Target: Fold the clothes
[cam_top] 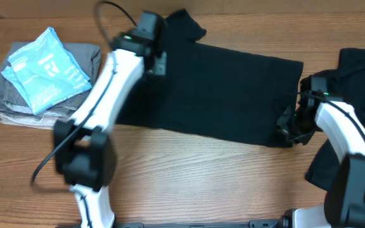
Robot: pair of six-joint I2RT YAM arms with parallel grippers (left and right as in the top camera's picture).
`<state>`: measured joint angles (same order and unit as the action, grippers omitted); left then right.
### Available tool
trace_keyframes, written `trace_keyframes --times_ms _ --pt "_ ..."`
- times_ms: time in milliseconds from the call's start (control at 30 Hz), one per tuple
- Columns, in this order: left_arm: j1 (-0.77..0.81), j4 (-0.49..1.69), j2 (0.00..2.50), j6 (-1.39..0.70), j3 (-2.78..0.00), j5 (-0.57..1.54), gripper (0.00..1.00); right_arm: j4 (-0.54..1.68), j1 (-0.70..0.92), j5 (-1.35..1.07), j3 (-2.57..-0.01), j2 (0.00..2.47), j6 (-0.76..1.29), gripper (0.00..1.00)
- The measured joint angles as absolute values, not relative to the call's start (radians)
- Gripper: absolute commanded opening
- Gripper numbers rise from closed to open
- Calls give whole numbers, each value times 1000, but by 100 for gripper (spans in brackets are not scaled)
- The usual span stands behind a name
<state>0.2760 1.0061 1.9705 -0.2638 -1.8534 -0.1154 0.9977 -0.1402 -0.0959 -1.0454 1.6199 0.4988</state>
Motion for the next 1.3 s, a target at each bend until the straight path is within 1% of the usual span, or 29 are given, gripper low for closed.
trace_keyframes --times_ms 33,100,133,233,300,400,467,567,667,733,800,833,933,1033,1167,1233,1300 --pt "263 1029 1927 -277 -1859 -115 33 1028 -144 -93 -1052 1596 501 50" --pt "236 1089 1840 -295 -1877 -116 43 1084 -158 -86 -1060 1556 521 63" --pt "224 1121 1805 -305 -1883 -117 50 1103 -167 -82 -1060 1545 531 66" --pt "192 1226 1729 -336 -1897 -115 57 1098 -192 -74 -1050 1544 536 66" --pt "172 1277 1719 -347 -1899 -115 59 1074 -200 -72 -1030 1544 543 67" --pt "142 1304 1735 -362 -1870 -105 65 1004 -201 -72 -978 1547 561 67" --pt "123 1309 1743 -367 -1835 -91 68 910 -201 -75 -920 1550 577 67" --pt "90 1304 1753 -368 -1779 -51 70 837 -201 -78 -863 1550 592 67" --pt "56 1291 1754 -368 -1721 -6 71 780 -201 -78 -823 1556 604 63" --pt "35 1270 1754 -368 -1671 21 73 746 -201 -78 -801 1561 607 50" --pt "21 1239 1754 -368 -1612 35 75 713 -201 -80 -781 1563 612 42" --pt "17 1224 1754 -368 -1582 42 77 695 -201 -80 -772 1563 618 40" --pt "8 1184 1755 -368 -1500 64 80 662 -201 -78 -756 1561 629 39" --pt "4 1138 1755 -369 -1431 87 81 651 -201 -78 -751 1558 629 39" --pt "-3 1075 1757 -391 -1362 109 72 653 -202 -82 -751 1558 628 40" --pt "-7 1052 1757 -388 -1348 125 69 678 -202 -89 -757 1557 620 43" --pt "-7 1025 1757 -378 -1349 143 69 744 -202 -94 -773 1557 609 47"
